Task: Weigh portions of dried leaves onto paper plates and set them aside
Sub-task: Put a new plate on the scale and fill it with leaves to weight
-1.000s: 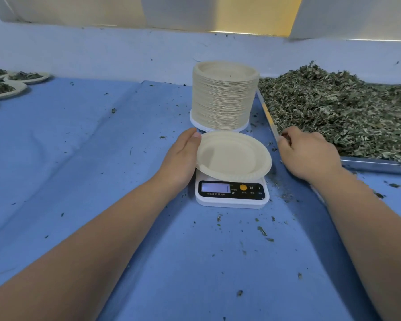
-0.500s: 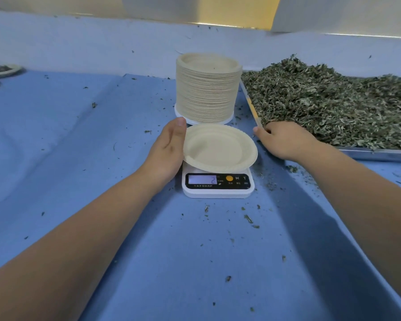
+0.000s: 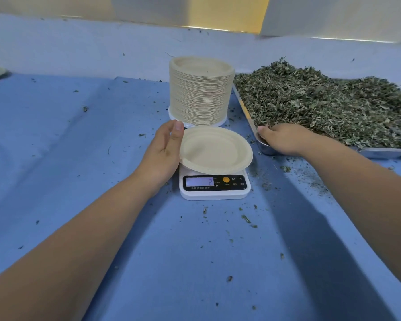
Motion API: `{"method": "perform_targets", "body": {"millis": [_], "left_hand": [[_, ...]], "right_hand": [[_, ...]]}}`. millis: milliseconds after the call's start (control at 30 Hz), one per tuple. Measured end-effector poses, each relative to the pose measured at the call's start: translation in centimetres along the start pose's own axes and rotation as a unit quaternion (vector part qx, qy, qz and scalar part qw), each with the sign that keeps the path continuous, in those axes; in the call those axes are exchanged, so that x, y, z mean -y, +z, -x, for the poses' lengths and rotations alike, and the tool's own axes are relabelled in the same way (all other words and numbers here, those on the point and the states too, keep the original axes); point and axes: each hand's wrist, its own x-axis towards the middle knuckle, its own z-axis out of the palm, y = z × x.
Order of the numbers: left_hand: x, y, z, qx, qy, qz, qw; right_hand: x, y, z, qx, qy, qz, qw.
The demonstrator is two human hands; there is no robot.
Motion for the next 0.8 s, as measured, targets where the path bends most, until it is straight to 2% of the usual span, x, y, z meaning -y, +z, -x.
{"method": "perform_targets", "body": {"millis": [133, 233, 267, 333, 433, 800], "left_hand": [[0.1, -0.1, -0.1, 0.000, -0.007, -0.009, 1.000], [-0.2, -0.2, 0.0, -0.004, -0.010, -0.005, 1.000], [-0.3, -0.2, 0.1, -0.002, -0.008, -0.001, 1.000], [-0.4, -0.2, 0.0, 0.005, -0.008, 0.006, 1.000], [-0.3, -0.2, -0.1, 0.012, -0.004, 0.008, 1.000], [-0.1, -0.1, -0.3, 0.005, -0.018, 0.017, 1.000]], "right_hand": [[0.9, 0.1, -0.2, -0.049, -0.024, -0.048, 0.997], [1.0, -0.3, -0.1, -0.106, 0.018, -0.056, 0.993], [1.0, -0.3, 0.0, -0.103, 0.035, -0.057, 0.992], [1.2, -0.1, 0.0, -0.047, 0.049, -0.066, 0.995], [2.2, 0.1, -0.1, 0.006, 0.022, -0.090, 0.996], [2.3, 0.1, 1.2, -0.052, -0.054, -0.047, 0.996]]}}
